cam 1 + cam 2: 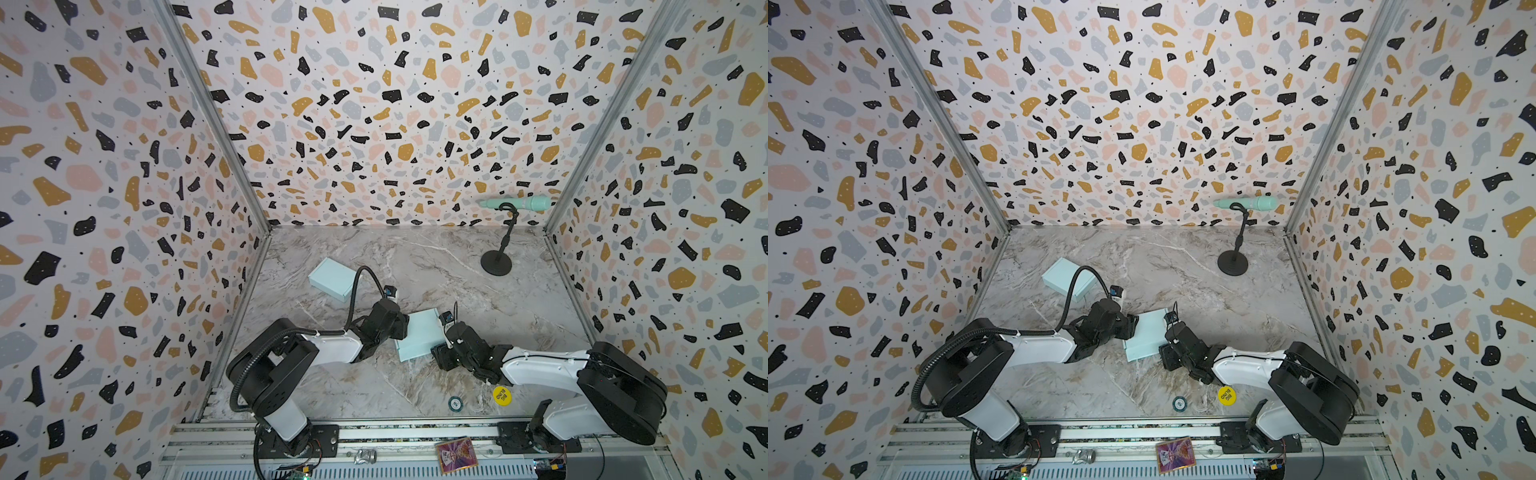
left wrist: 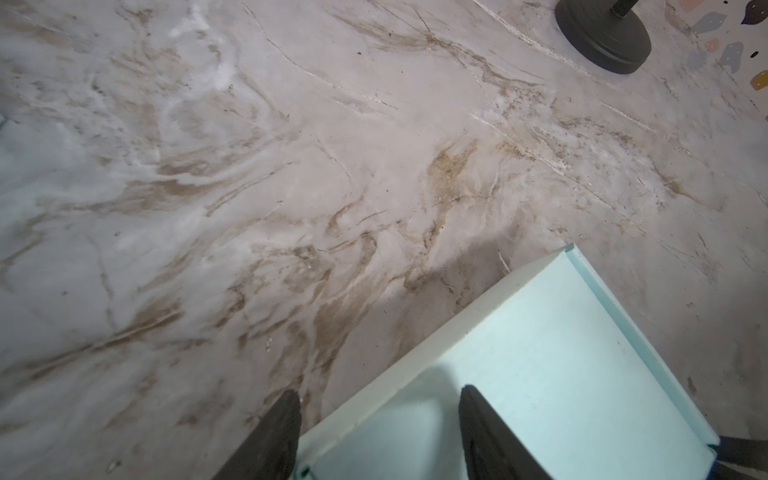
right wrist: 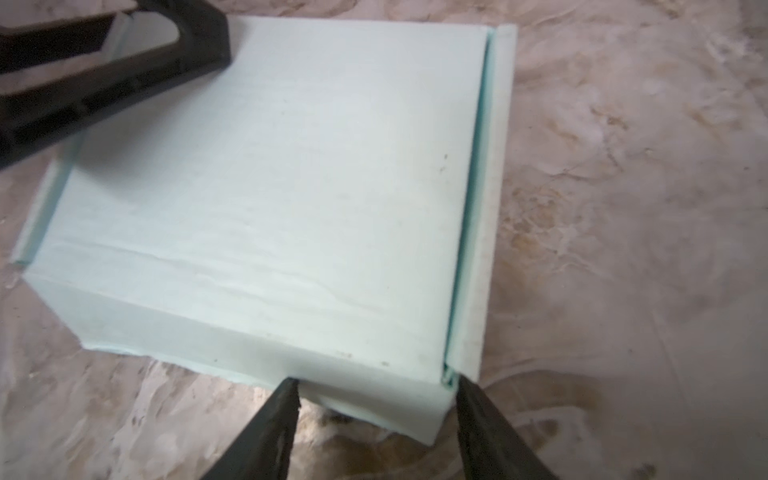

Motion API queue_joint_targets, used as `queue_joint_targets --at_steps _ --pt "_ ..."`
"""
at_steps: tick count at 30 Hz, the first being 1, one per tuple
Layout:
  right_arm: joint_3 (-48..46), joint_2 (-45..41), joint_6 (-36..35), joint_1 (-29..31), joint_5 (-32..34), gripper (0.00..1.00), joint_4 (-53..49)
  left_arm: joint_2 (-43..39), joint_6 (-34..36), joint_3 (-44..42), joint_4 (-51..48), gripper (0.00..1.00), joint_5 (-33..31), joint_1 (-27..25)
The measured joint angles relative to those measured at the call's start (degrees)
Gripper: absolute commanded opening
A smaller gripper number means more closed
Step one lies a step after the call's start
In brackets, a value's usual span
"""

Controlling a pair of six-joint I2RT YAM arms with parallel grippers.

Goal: Fold the paper box
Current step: 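Turn the closed box on the table with both grippers gripping its edges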

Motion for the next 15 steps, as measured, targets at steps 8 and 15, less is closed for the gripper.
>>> queue_joint_targets --at_steps 8,15 --pt "-2.21 -5.81 -0.42 -6.38 0.11 0.64 0.04 -6.05 -1.79 -5.38 -1.22 0.61 2.36 -1.97" --pt "-3.50 -16.09 -0.46 -5.57 0.02 0.54 -4.09 -14.75 -3.30 -7.10 -8.09 0.63 3.69 -2.54"
